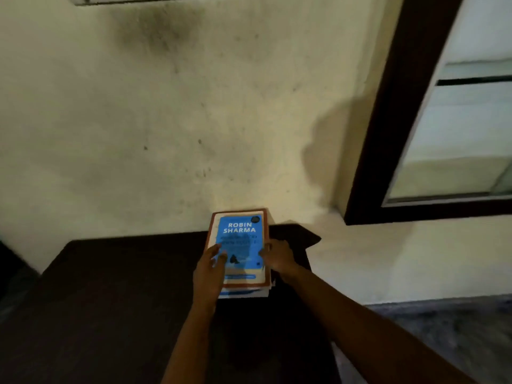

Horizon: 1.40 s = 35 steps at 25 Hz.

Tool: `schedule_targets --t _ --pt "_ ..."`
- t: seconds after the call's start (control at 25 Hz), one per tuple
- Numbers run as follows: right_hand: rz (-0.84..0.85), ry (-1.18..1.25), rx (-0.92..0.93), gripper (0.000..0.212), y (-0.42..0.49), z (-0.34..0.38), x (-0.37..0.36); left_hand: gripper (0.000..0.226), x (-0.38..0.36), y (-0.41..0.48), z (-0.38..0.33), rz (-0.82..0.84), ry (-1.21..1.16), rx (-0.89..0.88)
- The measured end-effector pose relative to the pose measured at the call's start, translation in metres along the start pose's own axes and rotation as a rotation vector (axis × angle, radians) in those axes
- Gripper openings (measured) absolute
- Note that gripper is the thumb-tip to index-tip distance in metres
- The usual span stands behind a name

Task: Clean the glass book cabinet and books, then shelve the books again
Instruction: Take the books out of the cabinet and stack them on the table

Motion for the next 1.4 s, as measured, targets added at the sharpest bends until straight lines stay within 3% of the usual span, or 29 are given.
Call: schedule_targets --t 0.32,0.48,0.6,0.76,0.92,1.04,1.16,1.4 --pt "-0.297 0.425 0.124 0.021 -0.083 -0.039 0.21 0.028 -0.133 -0.013 -0.101 0.229 -0.071 -0.361" --pt "-0.461 0.494 0.277 0.019 -0.092 -0.039 0.33 0.048 -0.207 -0.031 -0.193 0.279 -0.044 -0.598" --pt "-0.514 0.532 0.392 0.019 -0.075 -0.033 0.404 0.06 -0.244 -0.034 -0.268 0.113 0.004 -0.826" --pt "-0.497 0.552 0.566 0.018 -0.038 -0.014 0.493 0.071 -0.295 -0.018 -0.348 -0.131 -0.149 -0.793" --pt "-0.417 0.548 0.739 0.017 0.0 0.025 0.547 0.071 -0.326 0.0 -0.382 -0.31 -0.25 -0.799" --pt "-0.342 0.471 0.683 0.045 0.045 0.057 0.556 0.073 -0.33 0.0 -0.382 -0.591 -0.221 -0.77" --pt "-0.236 0.31 0.683 0.082 0.078 0.084 0.534 0.075 -0.332 -0.003 -0.38 -0.708 -0.184 -0.762" --pt "-0.304 0.268 0.727 0.1 0.108 0.083 0.533 0.068 -0.335 -0.007 -0.379 -0.801 -0.131 -0.731"
Point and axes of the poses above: each hand's wrist, its own y-axis towards the middle knuckle, its own x-axis out of the back of the hand, z = x × y, the point moved 7 cm from there along y, towards the middle knuckle, and after that the axes turned 2 degrees about -z, right-handed, at the moved point
